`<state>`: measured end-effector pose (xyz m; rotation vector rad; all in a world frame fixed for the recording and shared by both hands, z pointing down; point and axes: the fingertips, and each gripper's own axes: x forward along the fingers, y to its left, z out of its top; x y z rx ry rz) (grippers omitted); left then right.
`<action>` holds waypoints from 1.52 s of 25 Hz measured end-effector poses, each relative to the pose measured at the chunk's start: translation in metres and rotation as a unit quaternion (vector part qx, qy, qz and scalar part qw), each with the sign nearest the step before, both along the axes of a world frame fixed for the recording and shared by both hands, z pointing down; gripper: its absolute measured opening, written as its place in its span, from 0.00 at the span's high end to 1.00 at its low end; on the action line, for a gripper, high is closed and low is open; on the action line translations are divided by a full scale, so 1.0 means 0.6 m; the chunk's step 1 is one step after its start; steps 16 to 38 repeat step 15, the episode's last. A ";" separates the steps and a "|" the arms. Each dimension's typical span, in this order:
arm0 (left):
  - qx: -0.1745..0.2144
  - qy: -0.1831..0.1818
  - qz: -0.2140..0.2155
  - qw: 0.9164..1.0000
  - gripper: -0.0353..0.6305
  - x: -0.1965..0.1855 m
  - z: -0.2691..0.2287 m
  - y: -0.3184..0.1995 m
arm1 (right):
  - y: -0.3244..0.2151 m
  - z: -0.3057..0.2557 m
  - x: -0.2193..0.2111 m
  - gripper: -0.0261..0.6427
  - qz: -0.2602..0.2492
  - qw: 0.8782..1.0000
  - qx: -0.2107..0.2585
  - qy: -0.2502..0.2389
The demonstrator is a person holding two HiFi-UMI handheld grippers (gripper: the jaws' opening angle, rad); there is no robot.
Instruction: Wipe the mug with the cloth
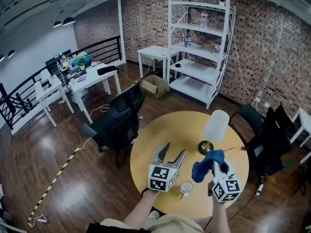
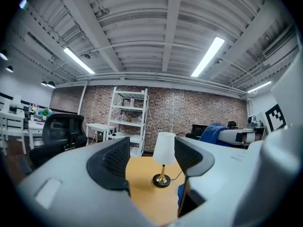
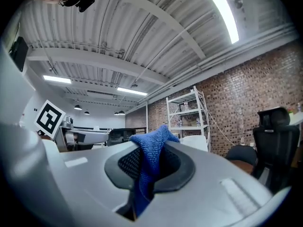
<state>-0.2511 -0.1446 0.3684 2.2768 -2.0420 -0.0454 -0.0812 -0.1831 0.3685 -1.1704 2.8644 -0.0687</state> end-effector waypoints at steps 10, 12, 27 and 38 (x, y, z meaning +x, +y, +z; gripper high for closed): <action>0.012 0.000 -0.002 1.000 0.55 -0.003 -0.012 0.002 | 0.020 0.007 -0.010 0.91 -0.001 1.000 0.000 0.011; 0.011 0.001 -0.004 1.000 0.56 -0.004 -0.011 0.001 | 0.020 0.004 -0.011 0.91 -0.003 1.000 0.003 0.012; 0.011 0.000 -0.007 1.000 0.56 -0.004 -0.011 -0.003 | 0.016 0.000 -0.010 0.91 -0.007 1.000 0.006 0.012; 0.011 0.000 -0.007 1.000 0.56 -0.004 -0.011 -0.003 | 0.016 0.000 -0.010 0.91 -0.007 1.000 0.006 0.012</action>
